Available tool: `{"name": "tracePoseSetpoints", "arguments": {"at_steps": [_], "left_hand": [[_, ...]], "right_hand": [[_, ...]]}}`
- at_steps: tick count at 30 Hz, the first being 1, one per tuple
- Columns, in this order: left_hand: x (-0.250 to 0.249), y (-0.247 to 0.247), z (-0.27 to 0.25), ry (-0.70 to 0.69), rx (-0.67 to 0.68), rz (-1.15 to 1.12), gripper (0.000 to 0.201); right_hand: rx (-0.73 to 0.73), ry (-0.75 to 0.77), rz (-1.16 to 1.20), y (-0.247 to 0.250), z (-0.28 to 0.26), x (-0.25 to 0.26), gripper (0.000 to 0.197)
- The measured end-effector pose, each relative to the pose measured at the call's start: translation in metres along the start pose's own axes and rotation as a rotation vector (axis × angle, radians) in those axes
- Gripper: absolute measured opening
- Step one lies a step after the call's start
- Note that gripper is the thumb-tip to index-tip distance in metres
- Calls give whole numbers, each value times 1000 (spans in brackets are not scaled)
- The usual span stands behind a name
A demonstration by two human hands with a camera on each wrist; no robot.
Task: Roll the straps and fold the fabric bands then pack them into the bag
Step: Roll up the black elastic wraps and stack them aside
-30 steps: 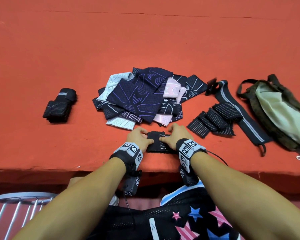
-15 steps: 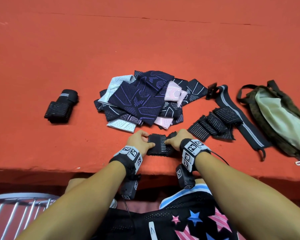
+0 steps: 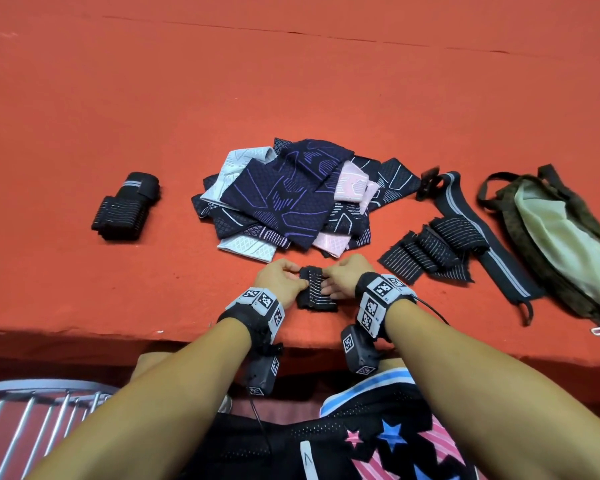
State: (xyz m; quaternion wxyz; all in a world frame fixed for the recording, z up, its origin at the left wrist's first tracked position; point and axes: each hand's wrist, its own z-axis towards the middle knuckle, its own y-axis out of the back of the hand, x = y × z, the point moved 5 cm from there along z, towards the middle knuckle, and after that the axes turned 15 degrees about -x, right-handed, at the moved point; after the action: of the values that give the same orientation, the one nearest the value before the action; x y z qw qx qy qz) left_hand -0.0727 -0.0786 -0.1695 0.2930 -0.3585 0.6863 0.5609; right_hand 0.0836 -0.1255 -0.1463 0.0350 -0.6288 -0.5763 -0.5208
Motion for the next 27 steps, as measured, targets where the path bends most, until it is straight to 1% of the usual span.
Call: {"name": "tracePoseSetpoints", "arguments": {"at_steps": [1, 4, 7, 8, 11, 13, 15, 17, 18, 20, 21, 23, 24, 25, 27], "left_hand": [[0, 1, -1, 6, -12, -14, 18], [-3, 0, -4, -5, -13, -16, 15], [-3, -2, -4, -44, -15, 37, 29], [-3, -2, -4, -37, -12, 42, 30], [-3, -3, -4, -20, 35, 68, 16], [-11, 0, -6, -62, 46, 84, 13], [-20, 10, -5, -143, 6, 91, 10], [-23, 24, 3, -199, -36, 61, 12], [-23, 33, 7, -201, -42, 33, 13], [-19, 55, 18, -135, -48, -71, 14], [-15, 70, 25, -95, -76, -125, 13], [-6, 102, 38, -41, -147, -207, 13], [1, 118, 45, -19, -175, -249, 13], [7, 135, 51, 0, -203, -278, 13], [25, 171, 65, 17, -288, -291, 13]], "right_hand": [[1, 40, -30, -1, 1, -1, 15], [-71, 167, -179, -2, 2, -3, 25], [-142, 282, -350, -2, 0, -4, 32], [-154, 299, -375, -2, 0, -5, 35], [-185, 325, -398, 1, -1, -8, 44], [-164, 305, -359, 1, 1, -9, 44], [-112, 277, -234, -2, 0, -4, 43], [-64, 304, -96, -7, -5, 5, 40], [-43, 332, -32, -10, -8, 13, 39], [-31, 400, 75, -18, -17, 34, 36], [-29, 422, 115, -25, -21, 47, 35], [26, 419, 194, -48, -30, 70, 41], [50, 440, 199, -63, -33, 82, 44], [50, 498, 183, -76, -39, 95, 45], [37, 606, 140, -106, -51, 122, 41]]}}
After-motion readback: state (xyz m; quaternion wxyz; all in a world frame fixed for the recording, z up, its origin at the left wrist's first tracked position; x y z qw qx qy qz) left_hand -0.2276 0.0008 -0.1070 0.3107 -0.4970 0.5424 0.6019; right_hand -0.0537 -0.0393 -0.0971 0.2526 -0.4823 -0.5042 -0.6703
